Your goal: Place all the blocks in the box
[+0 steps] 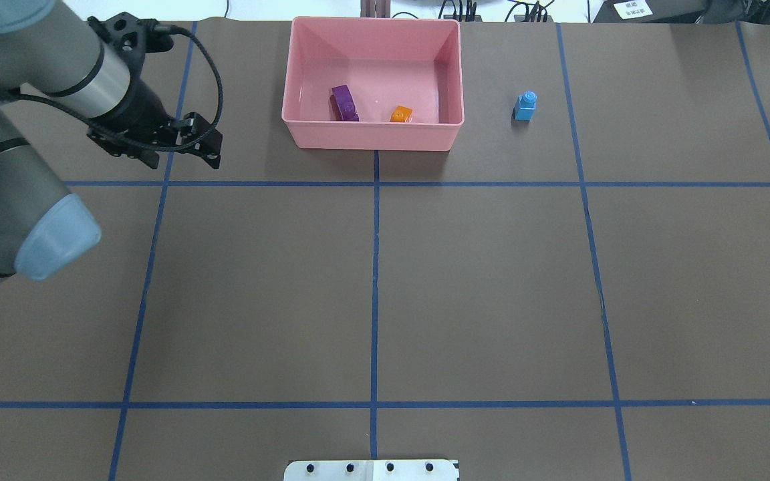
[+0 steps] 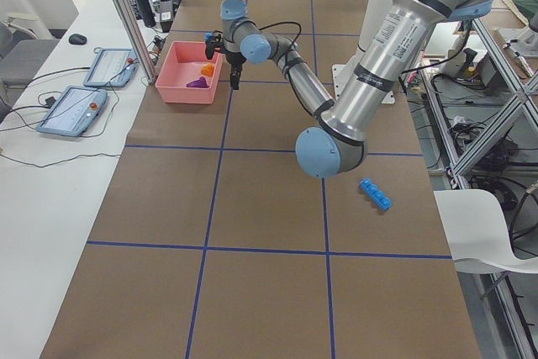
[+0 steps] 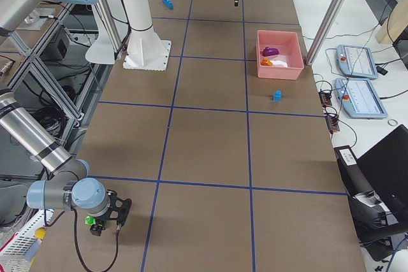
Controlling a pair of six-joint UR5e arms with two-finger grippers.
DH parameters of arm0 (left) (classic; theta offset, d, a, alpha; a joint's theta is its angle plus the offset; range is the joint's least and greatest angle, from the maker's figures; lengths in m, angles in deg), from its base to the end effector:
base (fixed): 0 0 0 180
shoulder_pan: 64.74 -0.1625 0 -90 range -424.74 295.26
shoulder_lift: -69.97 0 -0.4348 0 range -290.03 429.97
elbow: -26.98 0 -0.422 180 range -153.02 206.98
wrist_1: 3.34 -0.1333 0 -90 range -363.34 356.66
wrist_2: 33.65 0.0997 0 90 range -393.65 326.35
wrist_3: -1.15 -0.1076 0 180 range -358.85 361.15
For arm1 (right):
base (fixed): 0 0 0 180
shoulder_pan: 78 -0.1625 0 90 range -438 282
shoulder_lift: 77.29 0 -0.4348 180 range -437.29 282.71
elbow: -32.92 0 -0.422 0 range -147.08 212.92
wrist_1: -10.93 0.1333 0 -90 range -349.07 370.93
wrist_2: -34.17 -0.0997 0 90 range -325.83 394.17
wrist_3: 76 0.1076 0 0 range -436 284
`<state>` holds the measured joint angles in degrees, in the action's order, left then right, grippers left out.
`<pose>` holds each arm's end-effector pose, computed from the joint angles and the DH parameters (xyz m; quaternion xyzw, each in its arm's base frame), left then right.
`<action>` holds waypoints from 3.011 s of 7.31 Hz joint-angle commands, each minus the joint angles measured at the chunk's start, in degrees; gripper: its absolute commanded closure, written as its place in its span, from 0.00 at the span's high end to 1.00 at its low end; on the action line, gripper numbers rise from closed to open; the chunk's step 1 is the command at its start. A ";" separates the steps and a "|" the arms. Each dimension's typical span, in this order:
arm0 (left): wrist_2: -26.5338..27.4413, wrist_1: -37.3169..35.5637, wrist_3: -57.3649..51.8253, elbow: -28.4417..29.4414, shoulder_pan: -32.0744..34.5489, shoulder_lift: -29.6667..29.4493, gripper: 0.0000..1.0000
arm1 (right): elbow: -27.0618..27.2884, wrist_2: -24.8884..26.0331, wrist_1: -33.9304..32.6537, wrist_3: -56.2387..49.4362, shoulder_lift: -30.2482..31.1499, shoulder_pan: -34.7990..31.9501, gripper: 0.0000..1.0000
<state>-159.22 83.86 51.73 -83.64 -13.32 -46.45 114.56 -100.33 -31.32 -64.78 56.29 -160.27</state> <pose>0.3273 -0.5237 0.2362 0.0568 0.4532 0.0222 0.8893 0.0501 -0.0615 0.8936 -0.0957 -0.3677 0.0420 0.9241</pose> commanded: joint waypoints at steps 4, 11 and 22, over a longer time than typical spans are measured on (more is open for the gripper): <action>6.12 -0.37 -8.81 -10.39 -0.89 19.79 1.00 | -6.58 -3.48 6.39 3.37 -0.07 -0.43 0.40; 6.03 21.30 -33.97 -11.90 -13.92 51.70 1.00 | 6.21 -9.90 -0.77 23.42 -19.77 3.58 0.00; 17.90 24.42 -19.22 -14.45 -50.70 56.39 0.95 | -6.52 4.12 -48.31 55.13 -95.83 27.06 0.00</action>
<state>-141.63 107.72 31.12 -98.30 -61.67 9.50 115.13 -99.76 -81.80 -13.18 -33.04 -136.30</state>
